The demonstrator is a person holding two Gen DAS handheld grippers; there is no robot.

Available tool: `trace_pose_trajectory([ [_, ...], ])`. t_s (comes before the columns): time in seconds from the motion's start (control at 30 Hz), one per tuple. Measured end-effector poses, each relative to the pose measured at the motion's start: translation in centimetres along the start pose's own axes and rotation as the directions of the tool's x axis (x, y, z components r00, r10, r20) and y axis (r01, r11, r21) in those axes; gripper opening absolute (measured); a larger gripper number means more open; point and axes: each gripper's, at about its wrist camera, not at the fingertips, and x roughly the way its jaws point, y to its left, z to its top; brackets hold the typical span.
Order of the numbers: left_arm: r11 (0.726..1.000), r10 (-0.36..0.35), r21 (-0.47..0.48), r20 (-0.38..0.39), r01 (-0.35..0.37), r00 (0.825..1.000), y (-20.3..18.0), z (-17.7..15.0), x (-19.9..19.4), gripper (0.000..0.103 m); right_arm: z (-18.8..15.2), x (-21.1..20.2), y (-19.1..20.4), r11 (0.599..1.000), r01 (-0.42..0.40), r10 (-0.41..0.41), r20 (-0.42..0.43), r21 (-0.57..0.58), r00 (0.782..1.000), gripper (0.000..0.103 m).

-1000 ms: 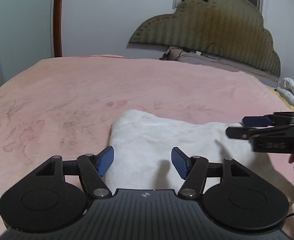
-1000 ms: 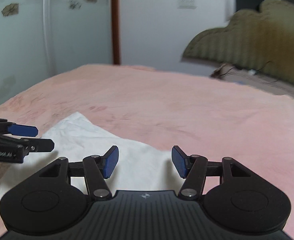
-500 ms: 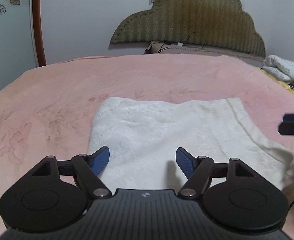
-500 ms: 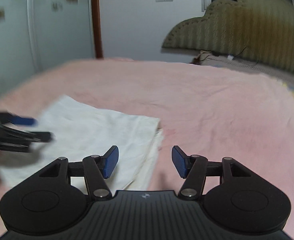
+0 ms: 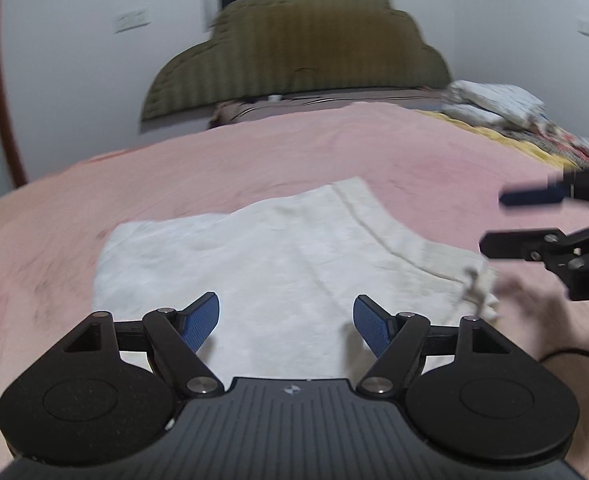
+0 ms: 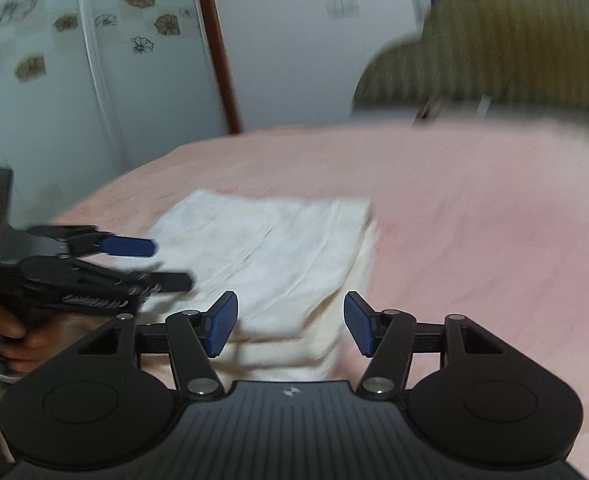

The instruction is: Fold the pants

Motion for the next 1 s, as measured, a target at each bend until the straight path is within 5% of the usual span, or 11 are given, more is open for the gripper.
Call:
trace_pose_trajectory([
  [0.1, 1.000, -0.011, -0.019, -0.012, 0.011, 1.000, -0.1, -0.1, 0.6, 0.077, -0.4, -0.8, 2.1, 0.969, 0.074, -0.074, 0.009, -0.235, 0.997, 0.058],
  [0.23, 0.996, -0.050, -0.077, -0.025, 0.048, 0.998, 0.3, 0.1, 0.7, 0.077, -0.8, 0.0, 3.7, 0.955, 0.028, -0.045, -0.051, -0.296, 0.998, 0.058],
  [0.37, 0.998, -0.046, -0.049, -0.007, 0.045, 0.999, 0.3, 0.1, 0.4, 0.077, -0.4, -0.5, 2.0, 0.991, -0.132, 0.131, -0.031, -0.016, 0.991, 0.058],
  [0.47, 0.995, -0.033, -0.094, -0.016, 0.031, 0.999, 1.0, -0.1, 0.7, 0.077, 0.1, -0.1, 0.7, 0.952, -0.216, 0.224, -0.012, 0.217, 0.974, 0.058],
  [0.7, 0.987, -0.026, -0.159, -0.034, 0.020, 0.999, 2.3, -0.3, 1.1, 0.077, -1.8, 1.3, -0.9, 0.831, -0.265, 0.322, -0.034, 0.488, 0.946, 0.058],
  [1.0, 0.976, -0.017, -0.219, -0.031, 0.010, 0.999, 3.5, -0.3, 0.9, 0.077, -2.1, 3.1, -1.6, 0.768, -0.174, 0.218, 0.004, 0.617, 0.976, 0.058],
])
